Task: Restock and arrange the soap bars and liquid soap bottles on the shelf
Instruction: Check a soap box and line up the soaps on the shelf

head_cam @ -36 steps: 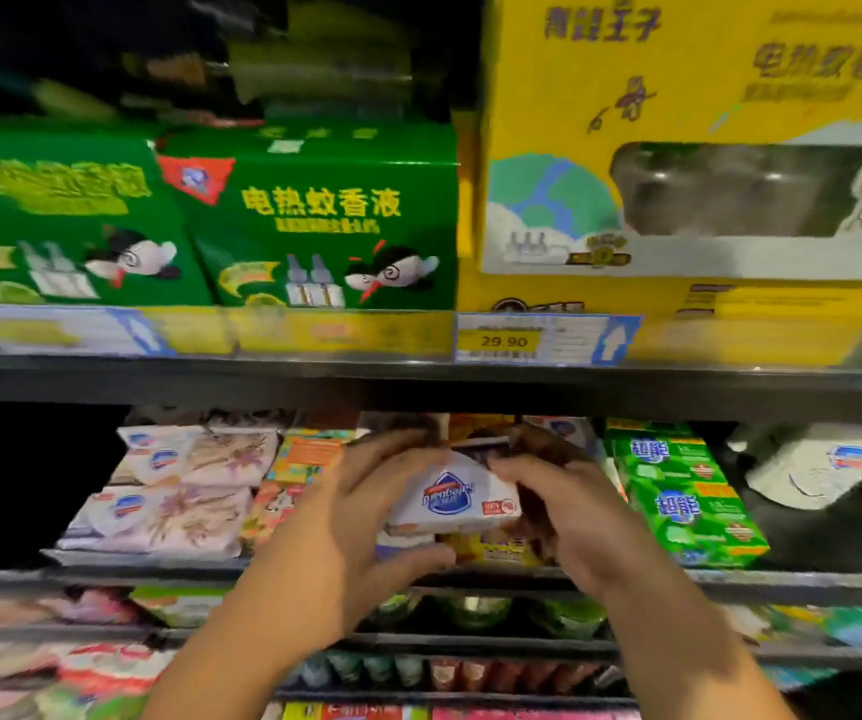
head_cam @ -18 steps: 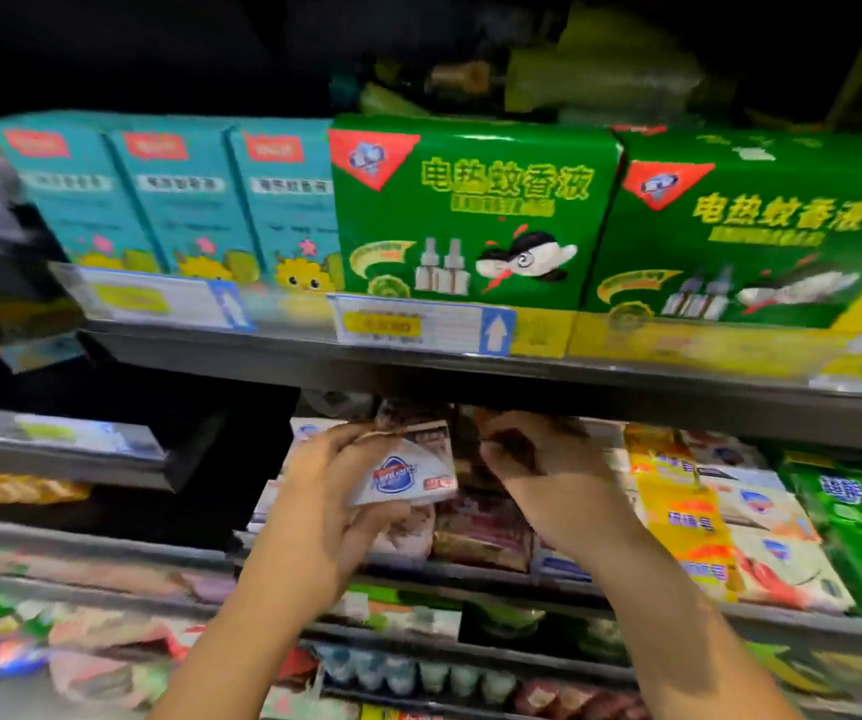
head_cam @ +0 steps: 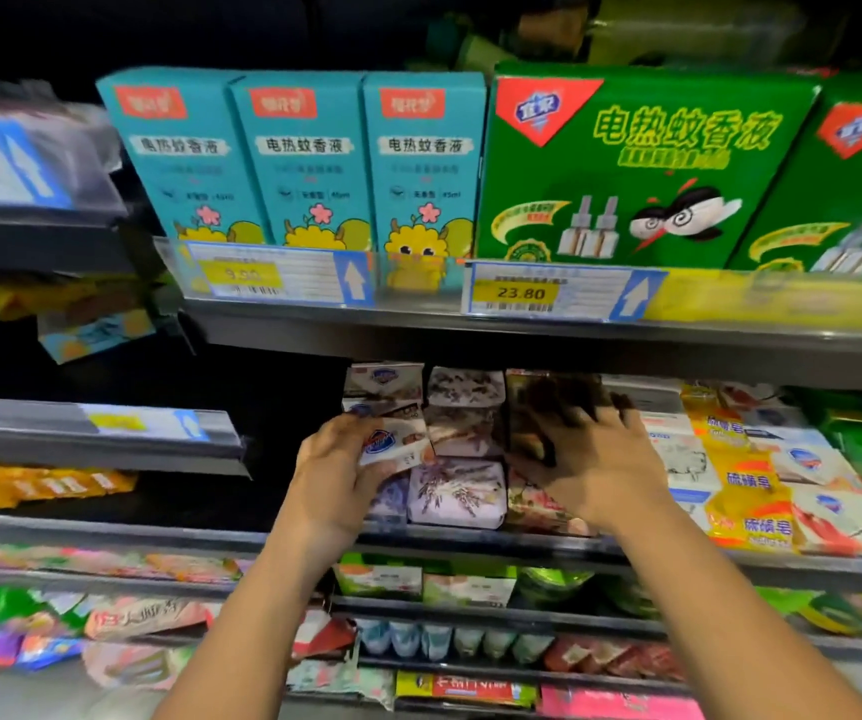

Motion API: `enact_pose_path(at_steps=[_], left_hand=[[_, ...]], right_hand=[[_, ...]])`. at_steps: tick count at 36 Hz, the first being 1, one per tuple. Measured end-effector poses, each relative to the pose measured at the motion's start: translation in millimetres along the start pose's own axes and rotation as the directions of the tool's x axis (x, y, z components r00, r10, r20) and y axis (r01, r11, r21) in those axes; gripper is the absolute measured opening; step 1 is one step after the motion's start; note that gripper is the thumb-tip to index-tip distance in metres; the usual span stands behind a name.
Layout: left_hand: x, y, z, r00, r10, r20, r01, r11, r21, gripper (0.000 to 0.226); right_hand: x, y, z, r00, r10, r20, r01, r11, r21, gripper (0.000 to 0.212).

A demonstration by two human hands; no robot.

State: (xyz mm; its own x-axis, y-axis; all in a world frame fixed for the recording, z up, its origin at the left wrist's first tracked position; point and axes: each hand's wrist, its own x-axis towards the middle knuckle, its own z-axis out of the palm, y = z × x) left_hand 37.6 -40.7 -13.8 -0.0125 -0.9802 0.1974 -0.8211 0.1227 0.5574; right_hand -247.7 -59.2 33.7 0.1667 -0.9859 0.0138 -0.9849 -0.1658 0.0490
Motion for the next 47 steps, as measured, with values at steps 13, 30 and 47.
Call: enact_pose_path(at_steps=[13,30,47], left_hand=[[11.2,-21.6,-1.4,0.997,0.072,-0.034,-0.072,0.997,0.002,0.039],[20.8,-18.5,3.2,0.998,0.042,0.048,-0.035,0.990,-0.137,0.055],[4.8,46.8,-5.1,0.994,0.030,-0.109,-0.023,0.998,0.063,0.037]], right_hand=[[1.5,-2.5,-6.1,0.998,0.006,0.057,-0.005,1.000,-0.025,0.095],[-1.4,-3.8,-8.7,0.995,0.015,0.102,-0.009,0.998,-0.060,0.089],[7.6,-1.0,-20.1,0.993,0.020,0.114,-0.053,0.955,0.292,0.058]])
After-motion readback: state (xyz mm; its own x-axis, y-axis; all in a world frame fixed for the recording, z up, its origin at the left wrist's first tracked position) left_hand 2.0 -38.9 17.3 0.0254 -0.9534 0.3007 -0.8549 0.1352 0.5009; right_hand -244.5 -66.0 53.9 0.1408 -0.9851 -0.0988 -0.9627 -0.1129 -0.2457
